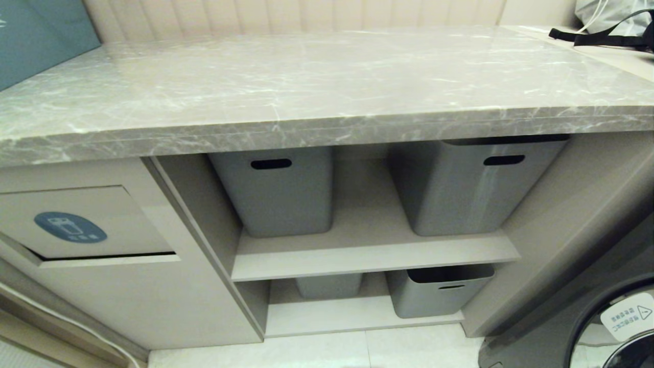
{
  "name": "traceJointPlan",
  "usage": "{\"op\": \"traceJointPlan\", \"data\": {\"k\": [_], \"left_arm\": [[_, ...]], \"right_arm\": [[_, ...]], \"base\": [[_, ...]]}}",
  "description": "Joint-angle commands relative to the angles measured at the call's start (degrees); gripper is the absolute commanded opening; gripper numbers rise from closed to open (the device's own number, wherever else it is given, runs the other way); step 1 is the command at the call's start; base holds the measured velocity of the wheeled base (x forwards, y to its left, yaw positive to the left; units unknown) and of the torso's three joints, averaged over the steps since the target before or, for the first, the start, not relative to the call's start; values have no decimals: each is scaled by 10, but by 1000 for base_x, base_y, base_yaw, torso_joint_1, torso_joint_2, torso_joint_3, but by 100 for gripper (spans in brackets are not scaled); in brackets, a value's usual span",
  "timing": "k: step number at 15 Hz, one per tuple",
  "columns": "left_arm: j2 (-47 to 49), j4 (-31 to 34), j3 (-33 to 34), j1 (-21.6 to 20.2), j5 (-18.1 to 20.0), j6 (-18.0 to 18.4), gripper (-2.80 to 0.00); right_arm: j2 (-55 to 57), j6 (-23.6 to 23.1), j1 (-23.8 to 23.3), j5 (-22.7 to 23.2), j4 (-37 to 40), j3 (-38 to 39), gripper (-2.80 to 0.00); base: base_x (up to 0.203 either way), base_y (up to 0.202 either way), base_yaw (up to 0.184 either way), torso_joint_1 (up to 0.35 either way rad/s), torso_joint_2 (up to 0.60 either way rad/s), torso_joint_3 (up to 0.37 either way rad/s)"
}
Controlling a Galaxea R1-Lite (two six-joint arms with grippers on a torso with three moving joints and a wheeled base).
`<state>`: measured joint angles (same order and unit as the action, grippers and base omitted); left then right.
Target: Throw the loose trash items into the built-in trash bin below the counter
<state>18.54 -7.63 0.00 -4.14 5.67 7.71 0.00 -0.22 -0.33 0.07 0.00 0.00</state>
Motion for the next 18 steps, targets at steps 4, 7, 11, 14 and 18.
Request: {"op": "traceJointPlan", "data": {"k": [4, 7, 11, 14, 18], "left_arm": [[-51, 34, 1, 17, -20, -1, -280], [-139, 70, 1, 36, -25, 6, -280], [-185, 79, 1, 41, -26, 6, -280], [-185, 78, 1, 41, -40, -10, -280], [-185, 76, 1, 40, -52, -35, -280]], "right_arm": [[0, 0, 0, 0, 0, 0, -280], [0, 0, 0, 0, 0, 0, -280], [0, 0, 1, 0, 0, 0, -280], [0, 0, 0, 0, 0, 0, -280], [0, 0, 0, 0, 0, 0, -280]], "base": [[0, 0, 0, 0, 0, 0], [0, 0, 0, 0, 0, 0], [0, 0, 0, 0, 0, 0], [0, 0, 0, 0, 0, 0], [0, 0, 0, 0, 0, 0]]}}
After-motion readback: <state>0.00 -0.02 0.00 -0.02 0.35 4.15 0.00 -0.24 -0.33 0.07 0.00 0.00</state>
